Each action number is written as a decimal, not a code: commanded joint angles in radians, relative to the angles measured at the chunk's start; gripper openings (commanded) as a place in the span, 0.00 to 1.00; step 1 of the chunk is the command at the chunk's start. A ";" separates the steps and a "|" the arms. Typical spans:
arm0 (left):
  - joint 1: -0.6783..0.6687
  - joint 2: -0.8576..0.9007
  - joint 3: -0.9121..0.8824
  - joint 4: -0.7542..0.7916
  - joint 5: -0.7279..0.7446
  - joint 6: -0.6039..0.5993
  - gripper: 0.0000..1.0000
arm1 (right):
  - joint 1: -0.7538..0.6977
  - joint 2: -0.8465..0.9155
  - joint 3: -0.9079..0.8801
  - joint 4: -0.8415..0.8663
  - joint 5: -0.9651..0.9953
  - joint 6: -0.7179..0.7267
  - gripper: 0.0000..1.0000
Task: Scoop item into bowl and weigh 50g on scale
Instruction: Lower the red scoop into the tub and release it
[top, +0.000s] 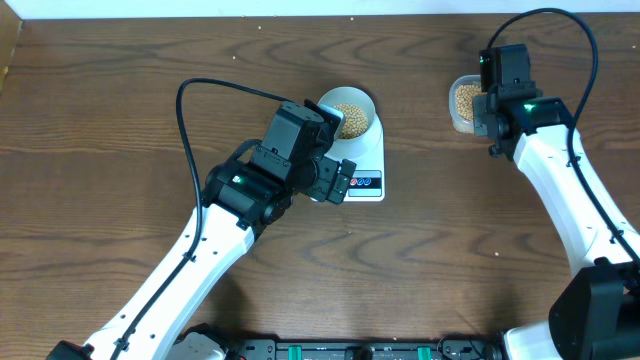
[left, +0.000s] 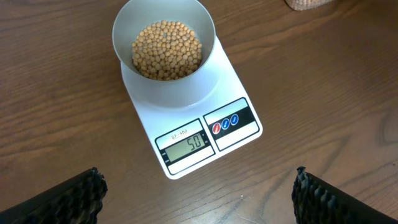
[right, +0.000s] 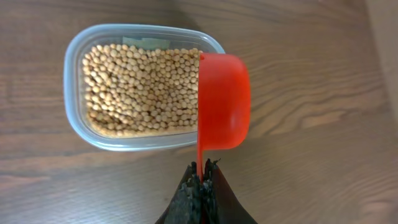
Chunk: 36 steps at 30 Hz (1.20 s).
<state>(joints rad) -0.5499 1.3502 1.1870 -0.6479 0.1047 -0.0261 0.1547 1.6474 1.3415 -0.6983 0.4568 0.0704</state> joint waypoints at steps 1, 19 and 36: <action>0.005 0.003 0.004 -0.003 -0.009 -0.005 0.98 | -0.025 -0.024 0.005 0.007 -0.101 0.181 0.01; 0.005 0.003 0.004 -0.003 -0.009 -0.005 0.98 | -0.150 -0.024 -0.135 0.232 -0.494 0.625 0.22; 0.005 0.003 0.004 -0.003 -0.009 -0.005 0.98 | -0.220 -0.024 -0.135 0.175 -0.652 0.612 0.99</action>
<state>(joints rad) -0.5499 1.3502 1.1870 -0.6479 0.1047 -0.0261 -0.0467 1.6470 1.2095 -0.5053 -0.1284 0.6895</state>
